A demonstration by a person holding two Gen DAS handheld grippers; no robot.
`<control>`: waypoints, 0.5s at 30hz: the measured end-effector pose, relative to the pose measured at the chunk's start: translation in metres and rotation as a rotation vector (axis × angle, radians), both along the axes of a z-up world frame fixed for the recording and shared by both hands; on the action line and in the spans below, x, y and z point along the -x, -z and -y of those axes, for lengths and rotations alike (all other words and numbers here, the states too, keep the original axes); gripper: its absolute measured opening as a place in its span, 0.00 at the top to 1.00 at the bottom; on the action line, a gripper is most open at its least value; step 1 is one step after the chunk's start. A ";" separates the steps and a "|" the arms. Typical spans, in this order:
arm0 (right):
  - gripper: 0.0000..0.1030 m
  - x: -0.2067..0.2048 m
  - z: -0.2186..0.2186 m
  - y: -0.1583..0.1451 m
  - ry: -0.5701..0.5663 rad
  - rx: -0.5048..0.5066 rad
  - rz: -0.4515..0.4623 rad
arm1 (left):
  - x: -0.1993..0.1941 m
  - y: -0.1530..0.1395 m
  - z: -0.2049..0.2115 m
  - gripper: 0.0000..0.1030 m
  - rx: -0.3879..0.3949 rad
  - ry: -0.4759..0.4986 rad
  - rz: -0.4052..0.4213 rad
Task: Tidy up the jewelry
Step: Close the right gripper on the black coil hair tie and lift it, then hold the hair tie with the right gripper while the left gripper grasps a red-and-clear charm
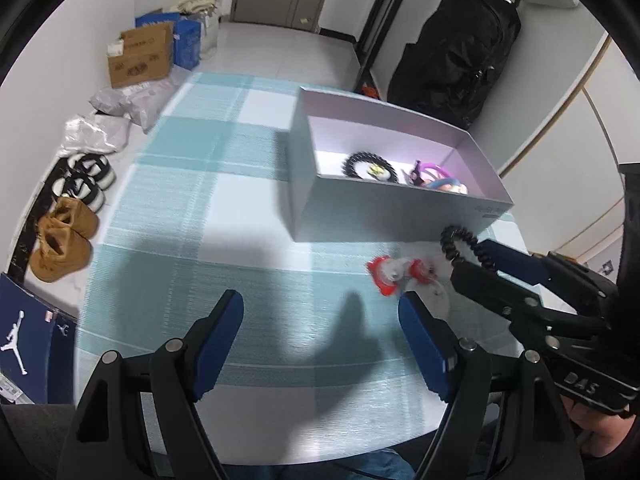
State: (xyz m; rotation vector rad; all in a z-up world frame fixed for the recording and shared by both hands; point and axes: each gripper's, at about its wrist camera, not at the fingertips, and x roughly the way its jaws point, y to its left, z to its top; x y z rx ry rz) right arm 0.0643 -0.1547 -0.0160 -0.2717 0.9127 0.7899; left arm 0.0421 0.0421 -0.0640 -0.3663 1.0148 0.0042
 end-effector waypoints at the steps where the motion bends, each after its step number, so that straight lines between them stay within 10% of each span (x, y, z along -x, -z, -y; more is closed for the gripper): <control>1: 0.56 0.002 0.003 -0.004 -0.003 -0.006 0.009 | -0.002 0.002 0.002 0.26 0.022 0.008 -0.003; 15: 0.56 0.003 0.040 -0.029 0.035 -0.090 0.028 | -0.022 0.005 0.025 0.26 0.029 0.040 0.023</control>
